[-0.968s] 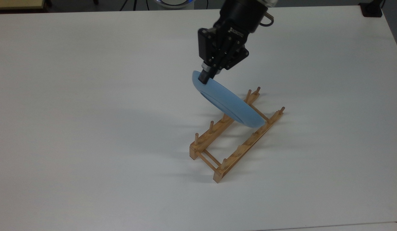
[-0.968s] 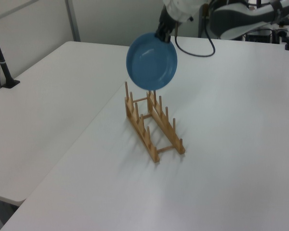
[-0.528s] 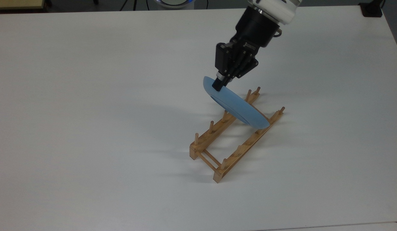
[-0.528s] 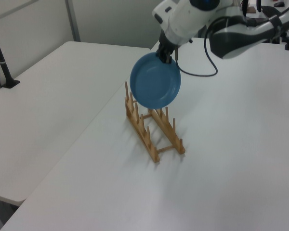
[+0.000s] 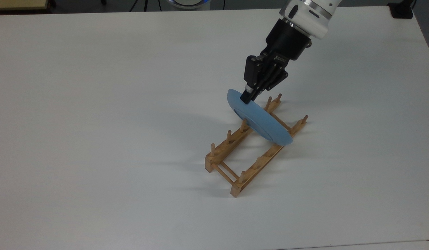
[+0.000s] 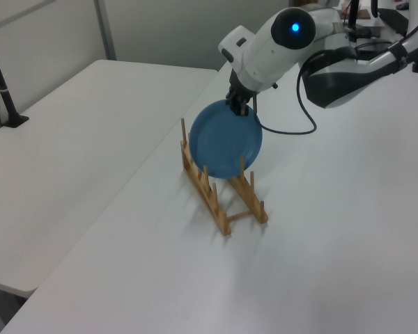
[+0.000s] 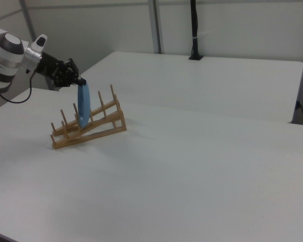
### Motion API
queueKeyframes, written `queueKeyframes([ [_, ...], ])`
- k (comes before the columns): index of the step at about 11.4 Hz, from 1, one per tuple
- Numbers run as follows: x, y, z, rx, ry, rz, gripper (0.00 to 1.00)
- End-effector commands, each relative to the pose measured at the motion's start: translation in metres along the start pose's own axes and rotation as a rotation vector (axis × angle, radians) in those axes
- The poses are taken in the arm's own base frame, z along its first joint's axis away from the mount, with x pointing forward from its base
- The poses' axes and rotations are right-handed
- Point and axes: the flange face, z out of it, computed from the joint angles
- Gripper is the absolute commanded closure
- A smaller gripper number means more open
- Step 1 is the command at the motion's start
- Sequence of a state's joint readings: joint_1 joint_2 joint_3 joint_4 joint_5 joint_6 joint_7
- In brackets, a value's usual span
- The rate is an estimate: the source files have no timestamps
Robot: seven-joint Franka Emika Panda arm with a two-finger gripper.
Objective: Place plate in plate rack
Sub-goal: 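Carry the upright plate over the wooden rack and lower it between pegs, then open the gripper and raise it away from the racked plate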
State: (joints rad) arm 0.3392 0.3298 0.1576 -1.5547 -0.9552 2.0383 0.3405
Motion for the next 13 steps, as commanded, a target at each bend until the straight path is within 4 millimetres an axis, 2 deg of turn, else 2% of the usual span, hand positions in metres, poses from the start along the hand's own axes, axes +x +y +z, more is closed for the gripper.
queueKeyframes([
  [1, -0.002, -0.008, -0.003, -0.013, -0.001, 0.106, 0.0],
  [3, -0.001, -0.007, -0.004, 0.026, 0.0, 0.142, 0.0],
  [6, 0.001, 0.002, -0.013, 0.239, -0.039, 0.294, 0.0],
  [8, 0.001, 0.028, -0.031, 0.447, -0.098, 0.464, 0.0],
  [9, -0.006, 0.049, -0.035, 0.541, -0.15, 0.55, 0.0],
  [10, -0.023, 0.069, -0.027, 0.576, -0.254, 0.596, 0.0],
  [13, -0.068, 0.101, -0.009, 0.669, -0.479, 0.574, 0.0],
])
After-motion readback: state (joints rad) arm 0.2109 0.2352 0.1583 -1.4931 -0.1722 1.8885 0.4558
